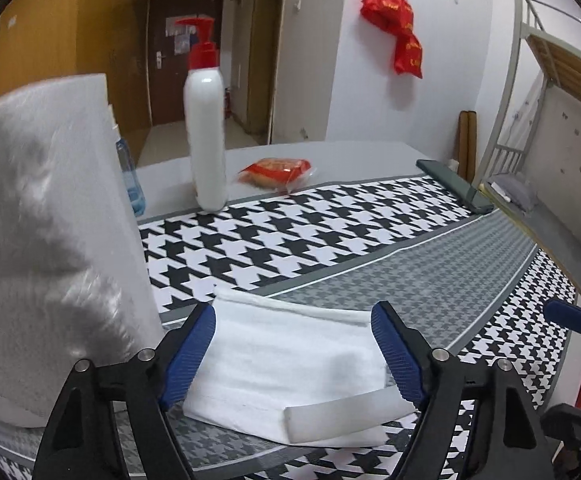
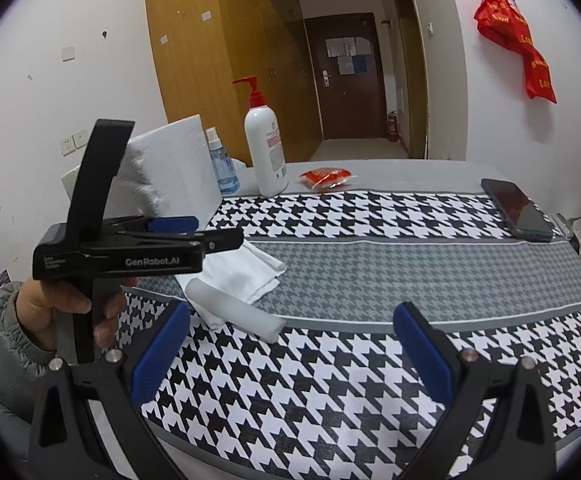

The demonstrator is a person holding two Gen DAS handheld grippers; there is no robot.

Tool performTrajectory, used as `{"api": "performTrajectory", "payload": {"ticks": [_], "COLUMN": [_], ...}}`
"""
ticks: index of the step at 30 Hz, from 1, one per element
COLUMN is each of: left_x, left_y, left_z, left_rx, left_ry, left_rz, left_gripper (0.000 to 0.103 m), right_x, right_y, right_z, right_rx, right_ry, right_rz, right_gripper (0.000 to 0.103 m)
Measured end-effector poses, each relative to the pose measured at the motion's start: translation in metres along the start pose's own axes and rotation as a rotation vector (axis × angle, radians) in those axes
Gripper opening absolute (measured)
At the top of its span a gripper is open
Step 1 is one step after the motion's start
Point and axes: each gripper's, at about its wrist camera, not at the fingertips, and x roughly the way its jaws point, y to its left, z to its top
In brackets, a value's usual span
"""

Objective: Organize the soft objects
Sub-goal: 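Lower the left tool onto the white towel and close on it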

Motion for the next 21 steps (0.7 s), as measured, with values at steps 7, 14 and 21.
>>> {"api": "performTrajectory", "payload": {"ticks": [7,14,21], "left_x": [0.004,0.017,0.023], "left_y": [0.017,0.024,0.029], "left_z": [-0.004,-0.010,-0.012], "left_rx": [-0.018,-0.026,-0.029], "left_ry": [0.030,0.103,0.148], "left_rz": [0.042,0.015,0.011], "left_gripper": [0.070,0.064,0.055], "right_x": [0.006,0.014,0.026], "right_y": [-0.002,0.004,0.008], "right_z": [0.003,0.005,0.011], "right_rx": [-0.005,-0.029,-0.069], "right_ry": [0.012,0.036,0.072], "right_rz": [-0.006,0.004,0.026], "right_gripper": [0.103,0.103,0.103]}}
